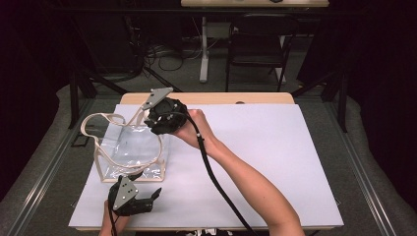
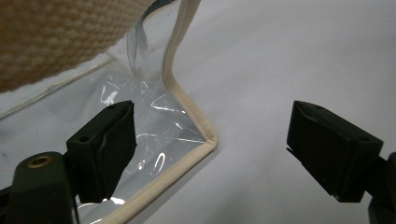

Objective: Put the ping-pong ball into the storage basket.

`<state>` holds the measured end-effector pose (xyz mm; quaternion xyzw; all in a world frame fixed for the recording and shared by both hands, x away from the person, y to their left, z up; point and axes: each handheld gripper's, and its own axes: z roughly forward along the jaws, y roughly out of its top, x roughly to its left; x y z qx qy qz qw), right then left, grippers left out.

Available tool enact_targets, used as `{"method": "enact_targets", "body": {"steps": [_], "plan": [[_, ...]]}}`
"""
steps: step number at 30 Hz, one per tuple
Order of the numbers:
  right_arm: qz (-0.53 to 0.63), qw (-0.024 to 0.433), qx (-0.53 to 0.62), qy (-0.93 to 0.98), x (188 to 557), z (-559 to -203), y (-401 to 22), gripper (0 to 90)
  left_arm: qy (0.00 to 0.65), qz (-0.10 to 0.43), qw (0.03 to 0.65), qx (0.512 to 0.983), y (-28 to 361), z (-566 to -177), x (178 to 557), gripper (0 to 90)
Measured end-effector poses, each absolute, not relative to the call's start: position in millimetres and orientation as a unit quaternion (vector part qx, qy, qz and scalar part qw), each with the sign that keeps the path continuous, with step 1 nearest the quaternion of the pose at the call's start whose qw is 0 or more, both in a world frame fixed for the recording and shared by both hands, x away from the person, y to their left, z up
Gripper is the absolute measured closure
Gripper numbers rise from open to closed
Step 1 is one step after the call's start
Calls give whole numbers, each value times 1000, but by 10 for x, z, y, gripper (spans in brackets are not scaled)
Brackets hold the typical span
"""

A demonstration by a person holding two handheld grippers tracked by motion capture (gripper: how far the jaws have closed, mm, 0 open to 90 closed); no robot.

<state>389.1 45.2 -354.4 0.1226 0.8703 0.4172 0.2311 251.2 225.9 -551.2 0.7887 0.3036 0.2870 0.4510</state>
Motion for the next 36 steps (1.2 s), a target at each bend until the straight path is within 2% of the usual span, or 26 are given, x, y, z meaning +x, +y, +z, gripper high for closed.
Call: {"method": "enact_targets", "body": {"steps": [36], "plan": [[405,214,105,883,3857,-3662,674,505,306,286,453,787,2258,-5512,2510,161]]}}
